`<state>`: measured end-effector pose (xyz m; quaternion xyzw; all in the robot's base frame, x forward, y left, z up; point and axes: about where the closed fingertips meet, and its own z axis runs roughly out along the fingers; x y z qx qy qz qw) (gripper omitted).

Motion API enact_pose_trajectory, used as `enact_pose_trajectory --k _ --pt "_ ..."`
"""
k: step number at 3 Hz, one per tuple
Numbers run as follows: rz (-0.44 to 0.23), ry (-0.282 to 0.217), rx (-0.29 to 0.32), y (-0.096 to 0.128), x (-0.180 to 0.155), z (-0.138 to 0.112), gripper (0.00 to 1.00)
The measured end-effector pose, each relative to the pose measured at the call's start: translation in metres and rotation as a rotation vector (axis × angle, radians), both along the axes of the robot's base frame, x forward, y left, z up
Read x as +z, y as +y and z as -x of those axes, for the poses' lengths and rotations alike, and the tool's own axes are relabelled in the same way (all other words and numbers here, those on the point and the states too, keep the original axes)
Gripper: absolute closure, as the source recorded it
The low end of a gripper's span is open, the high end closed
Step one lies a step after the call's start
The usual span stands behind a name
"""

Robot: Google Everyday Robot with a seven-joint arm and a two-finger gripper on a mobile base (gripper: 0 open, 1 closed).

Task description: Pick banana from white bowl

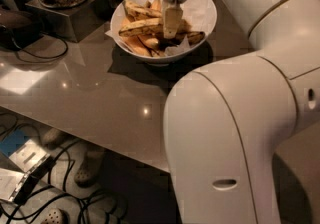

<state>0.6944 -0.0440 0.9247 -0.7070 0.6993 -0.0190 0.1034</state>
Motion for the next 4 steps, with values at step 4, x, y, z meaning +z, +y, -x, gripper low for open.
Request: enact_pose_trajectory --k 4 --pt "-0.080 -0.072 -0.063 -0.010 0.016 0.002 1.00"
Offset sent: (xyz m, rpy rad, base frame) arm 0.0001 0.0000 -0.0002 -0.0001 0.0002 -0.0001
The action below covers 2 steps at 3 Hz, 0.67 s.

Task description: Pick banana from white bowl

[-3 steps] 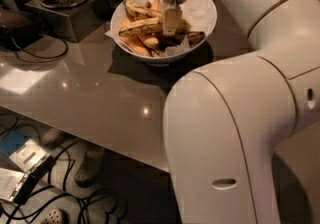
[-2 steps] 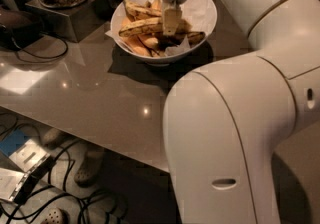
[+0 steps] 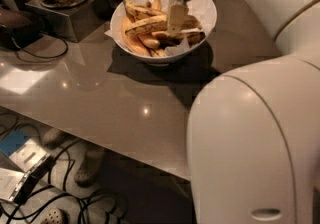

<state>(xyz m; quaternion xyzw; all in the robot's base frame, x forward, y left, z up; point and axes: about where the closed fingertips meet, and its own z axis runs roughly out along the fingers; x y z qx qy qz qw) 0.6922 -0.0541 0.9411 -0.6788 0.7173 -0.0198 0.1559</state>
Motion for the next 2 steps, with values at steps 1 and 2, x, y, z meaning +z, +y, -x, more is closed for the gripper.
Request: enact_pose_trajectory --k 1,2 --pt "-0.052 -0.047 -0.041 -0.0165 0.0197 0.0202 1.00" --pt "-0.055 -0.053 -0.041 -0.0184 0.0228 0.0260 1.00"
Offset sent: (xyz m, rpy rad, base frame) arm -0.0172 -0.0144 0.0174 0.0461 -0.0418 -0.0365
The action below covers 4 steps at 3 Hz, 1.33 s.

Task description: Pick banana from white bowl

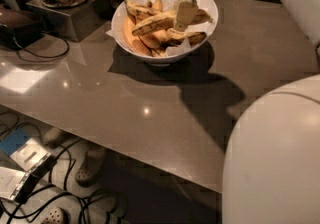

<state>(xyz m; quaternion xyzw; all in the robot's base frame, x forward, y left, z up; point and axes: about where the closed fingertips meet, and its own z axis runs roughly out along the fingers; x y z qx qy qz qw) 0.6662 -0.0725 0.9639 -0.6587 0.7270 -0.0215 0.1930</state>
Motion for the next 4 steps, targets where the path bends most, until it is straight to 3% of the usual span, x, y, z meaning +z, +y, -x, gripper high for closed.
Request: enact_pose_trajectory --k 1,2,3,4 --pt "-0.001 -0.029 0.018 0.005 0.015 0.004 1.00" --pt "0.006 -0.051 0.000 -0.002 0.038 0.029 1.00" --pt "-0.025 -0.041 -0.049 -0.016 0.056 0.064 1.00" --pt "-0.025 -0.042 -0.050 -0.016 0.056 0.064 1.00"
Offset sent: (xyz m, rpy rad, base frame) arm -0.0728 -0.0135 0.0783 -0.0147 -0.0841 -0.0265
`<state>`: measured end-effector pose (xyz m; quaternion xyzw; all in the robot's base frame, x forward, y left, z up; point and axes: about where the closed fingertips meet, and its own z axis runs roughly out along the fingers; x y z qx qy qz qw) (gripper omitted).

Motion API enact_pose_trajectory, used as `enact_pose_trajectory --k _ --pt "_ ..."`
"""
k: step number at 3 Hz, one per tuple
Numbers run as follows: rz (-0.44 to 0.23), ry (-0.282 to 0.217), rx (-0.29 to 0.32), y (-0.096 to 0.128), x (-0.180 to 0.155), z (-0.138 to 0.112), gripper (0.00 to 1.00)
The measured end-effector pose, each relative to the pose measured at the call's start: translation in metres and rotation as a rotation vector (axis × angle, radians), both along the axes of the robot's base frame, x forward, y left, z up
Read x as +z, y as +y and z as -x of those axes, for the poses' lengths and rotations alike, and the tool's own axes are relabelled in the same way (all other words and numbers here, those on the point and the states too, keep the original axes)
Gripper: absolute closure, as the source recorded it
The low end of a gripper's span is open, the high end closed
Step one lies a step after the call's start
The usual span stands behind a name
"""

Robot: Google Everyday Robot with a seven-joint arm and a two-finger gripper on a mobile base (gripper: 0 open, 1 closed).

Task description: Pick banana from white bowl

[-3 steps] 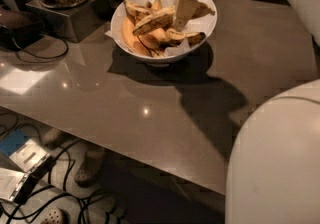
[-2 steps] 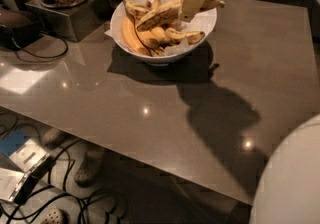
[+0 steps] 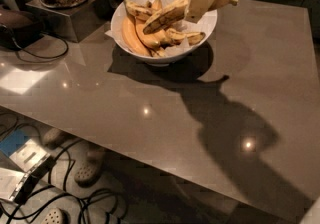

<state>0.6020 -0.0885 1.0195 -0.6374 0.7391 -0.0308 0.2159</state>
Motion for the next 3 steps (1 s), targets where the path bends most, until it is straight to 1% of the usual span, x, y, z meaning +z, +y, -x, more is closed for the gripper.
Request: enact_pose_trajectory --k 1,2,3 --pt "-0.018 0.005 -0.006 -0.003 -0.001 0.005 1.00" --pt "-0.043 0.020 -0.045 -0.019 -0.002 0.031 1.00" --pt "-0.059 0.018 -0.050 -0.032 -0.004 0.055 1.00"
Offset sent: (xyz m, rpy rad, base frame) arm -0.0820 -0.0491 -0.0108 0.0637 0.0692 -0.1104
